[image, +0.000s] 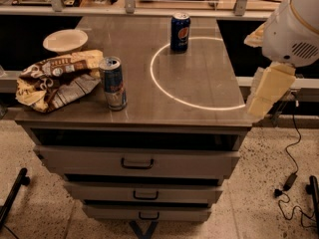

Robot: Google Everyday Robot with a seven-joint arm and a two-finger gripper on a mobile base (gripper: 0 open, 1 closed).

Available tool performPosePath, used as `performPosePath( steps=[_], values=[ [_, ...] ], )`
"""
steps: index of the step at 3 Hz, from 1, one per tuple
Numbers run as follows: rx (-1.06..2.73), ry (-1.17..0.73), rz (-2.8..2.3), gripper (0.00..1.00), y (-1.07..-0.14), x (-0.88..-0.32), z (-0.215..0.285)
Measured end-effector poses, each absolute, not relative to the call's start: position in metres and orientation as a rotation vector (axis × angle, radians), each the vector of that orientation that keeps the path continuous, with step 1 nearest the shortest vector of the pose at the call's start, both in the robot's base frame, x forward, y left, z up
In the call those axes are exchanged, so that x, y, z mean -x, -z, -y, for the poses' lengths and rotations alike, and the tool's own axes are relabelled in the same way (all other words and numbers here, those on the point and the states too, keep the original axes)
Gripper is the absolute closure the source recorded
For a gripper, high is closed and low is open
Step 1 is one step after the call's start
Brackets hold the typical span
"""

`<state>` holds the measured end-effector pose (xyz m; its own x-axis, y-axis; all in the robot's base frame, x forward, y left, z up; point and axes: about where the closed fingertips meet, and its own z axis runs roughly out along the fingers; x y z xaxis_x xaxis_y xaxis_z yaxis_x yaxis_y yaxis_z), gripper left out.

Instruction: Knock redbull can over

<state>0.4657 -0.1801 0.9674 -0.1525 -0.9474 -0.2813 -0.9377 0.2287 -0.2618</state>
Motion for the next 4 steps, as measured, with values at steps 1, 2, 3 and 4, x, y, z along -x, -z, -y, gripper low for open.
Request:
performPosePath(
  steps=[1,2,3,4],
  values=[
    [1.740,0.034,-2.126,0.00,-0.967,-0.466,0.180],
    [1.744,-0.007,-2.095,0.00,-0.966,-0.469,0.170],
    [1.731,-0.084,-1.977,0.00,-0.964,-0.493,0.124],
    [1.731,-0.084,-1.977,0.00,-0.964,-0.493,0.124]
  ],
)
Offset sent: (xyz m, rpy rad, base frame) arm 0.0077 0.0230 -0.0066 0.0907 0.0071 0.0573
